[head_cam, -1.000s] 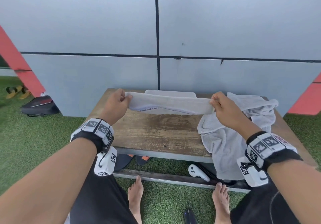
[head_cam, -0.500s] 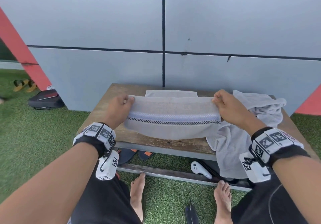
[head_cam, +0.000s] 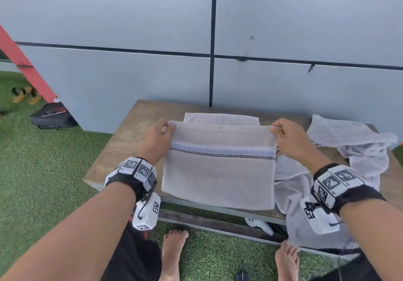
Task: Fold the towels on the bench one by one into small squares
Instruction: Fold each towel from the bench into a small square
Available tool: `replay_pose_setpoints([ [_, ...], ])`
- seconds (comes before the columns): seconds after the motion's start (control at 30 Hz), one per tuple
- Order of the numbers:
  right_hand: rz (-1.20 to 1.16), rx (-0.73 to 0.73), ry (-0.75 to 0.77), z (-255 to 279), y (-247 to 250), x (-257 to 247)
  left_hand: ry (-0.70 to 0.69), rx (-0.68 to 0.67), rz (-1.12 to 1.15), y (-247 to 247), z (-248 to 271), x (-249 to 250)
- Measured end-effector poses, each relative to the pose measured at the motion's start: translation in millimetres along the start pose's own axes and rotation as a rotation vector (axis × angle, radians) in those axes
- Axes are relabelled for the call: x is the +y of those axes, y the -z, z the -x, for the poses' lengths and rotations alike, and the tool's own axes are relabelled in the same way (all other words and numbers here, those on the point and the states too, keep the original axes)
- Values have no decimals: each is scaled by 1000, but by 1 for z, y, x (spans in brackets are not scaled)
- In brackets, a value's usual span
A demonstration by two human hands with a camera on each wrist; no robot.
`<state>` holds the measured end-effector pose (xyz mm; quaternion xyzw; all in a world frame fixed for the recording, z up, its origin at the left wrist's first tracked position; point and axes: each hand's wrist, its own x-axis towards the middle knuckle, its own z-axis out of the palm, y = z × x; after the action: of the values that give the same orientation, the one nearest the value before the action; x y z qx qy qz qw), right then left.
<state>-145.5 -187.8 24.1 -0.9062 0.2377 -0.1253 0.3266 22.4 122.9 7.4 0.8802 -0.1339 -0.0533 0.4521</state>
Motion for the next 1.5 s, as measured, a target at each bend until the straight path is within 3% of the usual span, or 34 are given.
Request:
replay_pose_setpoints([
  [0.33, 164, -9, -40, -140, -32, 34, 32, 61, -147, -58, -125, 1],
  [0.5, 234, -33, -74, -181, -63, 57, 73, 68, -246, -91, -161, -15],
  [0.7, 283, -14, -107, -189, -87, 73, 98, 107, -408, -116, -176, -32],
  [0.9, 233, -9, -43, -190, -88, 78, -62, 79, -422, -117, -181, -43],
  [1.13, 232, -129, -50, -190, -85, 74, -302, -107, -420, -110, -194, -41],
  [1.33, 271, -242, -35, -186, -84, 68, -219, -224, -418, -111, -192, -26],
  [1.5, 258, -250, -31, -177, -74, 65, -116, -297, -374, -105, -184, -18],
])
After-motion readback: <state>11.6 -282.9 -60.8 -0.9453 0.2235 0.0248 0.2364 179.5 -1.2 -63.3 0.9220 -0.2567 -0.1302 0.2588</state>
